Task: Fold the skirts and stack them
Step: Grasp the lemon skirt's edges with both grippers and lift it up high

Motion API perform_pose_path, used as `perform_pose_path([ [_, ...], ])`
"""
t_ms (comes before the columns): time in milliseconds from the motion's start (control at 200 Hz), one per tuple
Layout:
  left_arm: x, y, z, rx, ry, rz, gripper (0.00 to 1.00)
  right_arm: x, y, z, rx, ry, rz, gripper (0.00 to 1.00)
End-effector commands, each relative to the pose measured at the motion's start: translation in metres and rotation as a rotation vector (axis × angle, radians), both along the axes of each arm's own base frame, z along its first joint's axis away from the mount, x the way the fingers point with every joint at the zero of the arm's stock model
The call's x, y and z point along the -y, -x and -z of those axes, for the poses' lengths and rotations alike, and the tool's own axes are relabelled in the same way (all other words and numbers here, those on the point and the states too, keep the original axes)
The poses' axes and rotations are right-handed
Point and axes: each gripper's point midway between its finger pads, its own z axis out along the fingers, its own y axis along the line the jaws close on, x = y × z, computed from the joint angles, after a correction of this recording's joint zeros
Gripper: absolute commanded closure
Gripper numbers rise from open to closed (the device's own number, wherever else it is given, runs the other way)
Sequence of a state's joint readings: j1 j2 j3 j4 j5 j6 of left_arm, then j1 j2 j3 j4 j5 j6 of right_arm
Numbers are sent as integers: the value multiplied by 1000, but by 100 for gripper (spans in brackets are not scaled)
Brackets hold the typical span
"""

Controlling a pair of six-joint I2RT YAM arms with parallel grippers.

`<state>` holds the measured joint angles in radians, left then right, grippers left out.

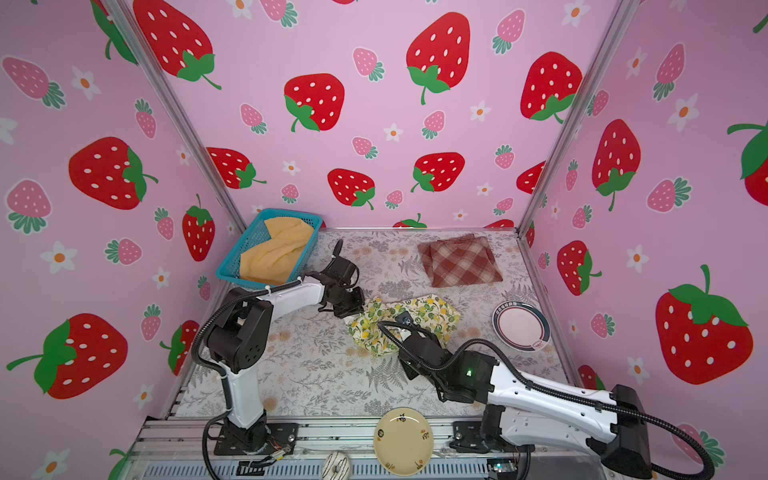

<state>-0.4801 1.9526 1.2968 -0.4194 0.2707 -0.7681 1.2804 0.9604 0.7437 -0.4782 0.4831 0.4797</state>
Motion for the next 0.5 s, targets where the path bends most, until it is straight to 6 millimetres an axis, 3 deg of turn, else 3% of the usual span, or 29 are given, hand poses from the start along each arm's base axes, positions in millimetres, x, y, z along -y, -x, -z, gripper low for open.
perform_pose_path([
  [0,-6,-3,-23,33,33,-13,100,5,-2,0,6,-15,33,94],
  [145,-17,-11,-63,99,84,-42,100,8,-2,4,8,-6,45,92],
  [305,-40,-19,-130,213,139,-92,100,13,-4,10,3,13,62,92],
  [495,-70,-18,-201,340,178,-143,100,8,-7,0,0,-28,52,95],
])
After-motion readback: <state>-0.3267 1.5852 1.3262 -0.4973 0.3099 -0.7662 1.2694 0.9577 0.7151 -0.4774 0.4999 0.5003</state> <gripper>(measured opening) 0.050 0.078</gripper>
